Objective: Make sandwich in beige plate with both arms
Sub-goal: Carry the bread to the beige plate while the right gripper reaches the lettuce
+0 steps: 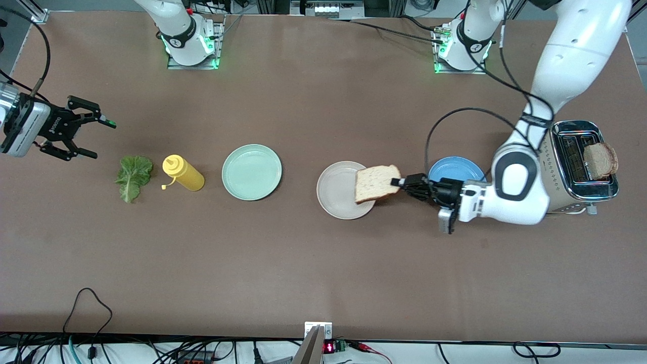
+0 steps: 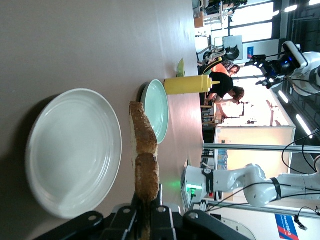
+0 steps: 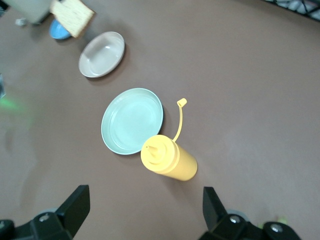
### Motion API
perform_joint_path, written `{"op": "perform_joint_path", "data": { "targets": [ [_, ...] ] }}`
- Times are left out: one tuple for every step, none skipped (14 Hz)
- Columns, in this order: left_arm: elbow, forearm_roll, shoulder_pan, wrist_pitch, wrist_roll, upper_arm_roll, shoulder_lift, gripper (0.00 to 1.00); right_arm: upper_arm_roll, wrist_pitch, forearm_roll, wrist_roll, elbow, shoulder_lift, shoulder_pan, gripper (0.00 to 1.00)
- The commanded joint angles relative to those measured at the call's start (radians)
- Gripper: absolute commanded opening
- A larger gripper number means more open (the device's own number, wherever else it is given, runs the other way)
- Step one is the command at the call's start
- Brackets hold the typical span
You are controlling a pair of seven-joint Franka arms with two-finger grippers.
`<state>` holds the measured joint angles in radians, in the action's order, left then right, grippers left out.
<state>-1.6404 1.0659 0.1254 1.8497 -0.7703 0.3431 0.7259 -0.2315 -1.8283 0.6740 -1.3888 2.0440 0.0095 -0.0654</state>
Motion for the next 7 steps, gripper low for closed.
{"op": "perform_joint_path", "data": {
  "targets": [
    [-0.059,0.092,-0.033,0.097,-0.084,0.000,0.001,0.00,0.008,-0.002,0.152,-0.281,0.037,0.073,-0.060,1.00],
    [-0.065,0.109,-0.038,0.100,-0.119,0.000,0.022,0.00,0.008,0.004,0.200,-0.367,0.048,0.104,-0.077,1.00],
    [-0.082,0.117,-0.047,0.109,-0.130,0.000,0.033,0.00,0.008,0.007,0.235,-0.454,0.051,0.137,-0.094,1.00],
    [-0.104,0.161,-0.064,0.120,-0.148,0.000,0.036,0.00,0.008,0.020,0.268,-0.543,0.051,0.176,-0.114,1.00],
    [-0.136,0.222,-0.075,0.141,-0.193,0.000,0.043,0.00,0.008,0.055,0.316,-0.622,0.051,0.214,-0.132,1.00],
    [-0.141,0.249,-0.084,0.157,-0.254,-0.001,0.056,0.00,0.008,0.081,0.361,-0.698,0.050,0.255,-0.148,1.00],
    [-0.141,0.259,-0.084,0.160,-0.289,0.000,0.085,0.00,0.008,0.089,0.392,-0.776,0.048,0.294,-0.154,1.00]
  ]
}}
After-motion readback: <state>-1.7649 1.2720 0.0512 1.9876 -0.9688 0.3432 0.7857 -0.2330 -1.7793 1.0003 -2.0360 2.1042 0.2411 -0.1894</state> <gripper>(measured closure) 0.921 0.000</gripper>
